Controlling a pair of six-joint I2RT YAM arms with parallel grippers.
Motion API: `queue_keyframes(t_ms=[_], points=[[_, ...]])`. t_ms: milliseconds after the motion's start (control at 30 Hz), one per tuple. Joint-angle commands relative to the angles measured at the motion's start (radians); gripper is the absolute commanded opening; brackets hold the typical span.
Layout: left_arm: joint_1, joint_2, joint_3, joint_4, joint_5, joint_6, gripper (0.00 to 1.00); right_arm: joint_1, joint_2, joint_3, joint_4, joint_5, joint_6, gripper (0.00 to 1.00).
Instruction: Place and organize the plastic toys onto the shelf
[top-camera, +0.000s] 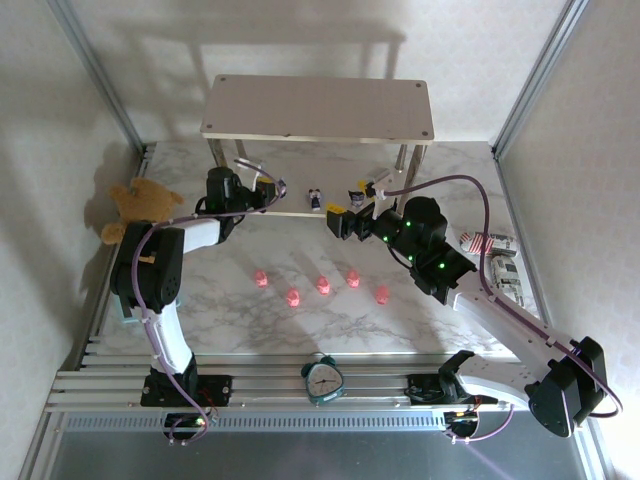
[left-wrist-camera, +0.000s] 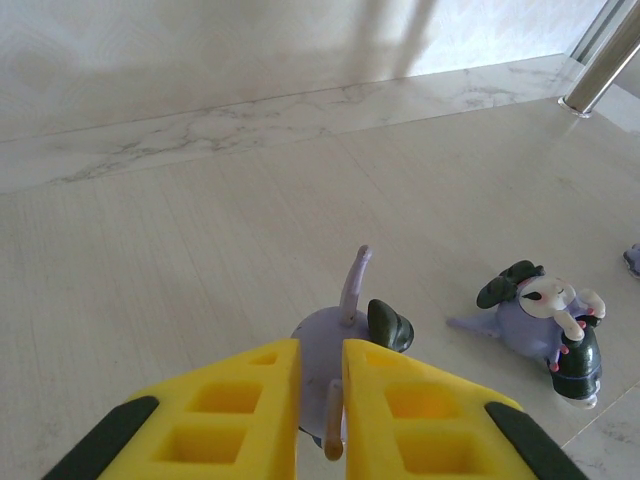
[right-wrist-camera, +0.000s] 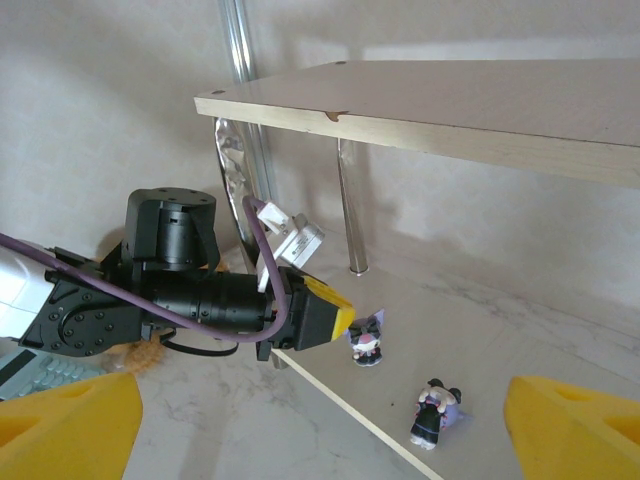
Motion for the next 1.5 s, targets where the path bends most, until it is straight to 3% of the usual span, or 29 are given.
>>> queue_keyframes(t_ms=[0, 567, 1467], points=[[-0.011, 0.005, 0.028, -0.051, -0.017, 0.022, 0.19, -0.007, -0.020, -0.013, 0.037, -0.018, -0.002, 0.94], [-0.029, 0.014, 0.086, -0.157, -0.052, 0.076, 0.20, -0.006, -0.046, -0.035, 0.043, -0.011, -0.001, 0.94], [-0.029, -0.025, 0.090, -0.122, -0.078, 0.057, 0.29, -0.007, -0.045, -0.032, 0.041, -0.015, 0.001, 0.94]])
